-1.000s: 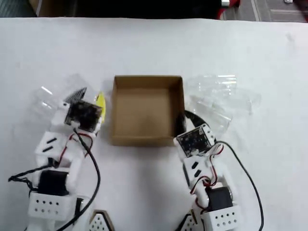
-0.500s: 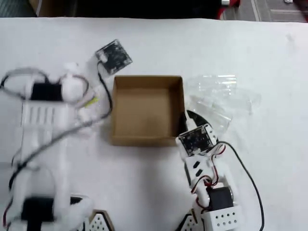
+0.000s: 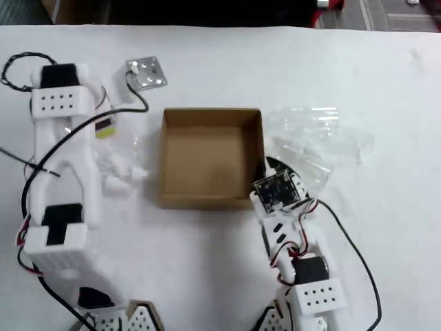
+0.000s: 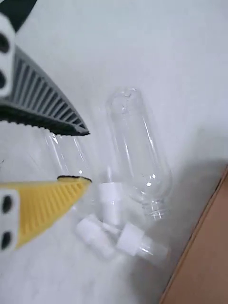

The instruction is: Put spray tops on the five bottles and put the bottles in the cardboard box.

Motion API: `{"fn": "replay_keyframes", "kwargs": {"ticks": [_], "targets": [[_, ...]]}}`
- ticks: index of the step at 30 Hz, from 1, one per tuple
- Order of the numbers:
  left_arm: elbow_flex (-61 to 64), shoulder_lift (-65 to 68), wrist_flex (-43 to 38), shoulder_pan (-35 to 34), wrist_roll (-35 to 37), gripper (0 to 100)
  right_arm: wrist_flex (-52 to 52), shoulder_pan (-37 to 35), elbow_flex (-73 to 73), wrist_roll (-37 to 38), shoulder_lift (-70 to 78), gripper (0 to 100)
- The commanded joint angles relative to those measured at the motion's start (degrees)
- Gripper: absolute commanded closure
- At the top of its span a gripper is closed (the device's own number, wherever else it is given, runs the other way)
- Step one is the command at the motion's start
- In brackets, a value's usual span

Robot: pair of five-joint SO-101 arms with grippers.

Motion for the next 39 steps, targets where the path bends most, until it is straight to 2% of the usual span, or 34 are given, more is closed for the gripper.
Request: {"fn": "replay_keyframes", "kwargs": {"ticks": [1,5,9,18,25,28,39], "targets": [[-2.99,0.22,0.62,0.84,-1.14,86,-6.81,0.4,0.62,0.09,5.76,97.4],[-3.34,0.66,3.69,3.65,-1.32,78,-9.45,0.4,0.53,0.09,8.57,97.4],[-3.43,0.66,4.13,5.58,-4.22,78,-9.54,0.4,0.44,0.09,8.92,97.4],[-3.08,2.42,3.87,3.82,-10.55,78,-9.54,1.19,0.44,0.09,8.92,97.4],[-10.64,12.09,4.66,4.7,-6.15,77,-9.54,1.19,0.44,0.09,8.92,97.4],[-14.59,15.69,7.03,5.23,-5.98,76,-9.54,1.19,0.44,0.09,8.92,97.4],[-22.33,25.36,5.19,5.85,-6.15,77,-9.54,1.19,0.44,0.18,8.92,97.4]]}}
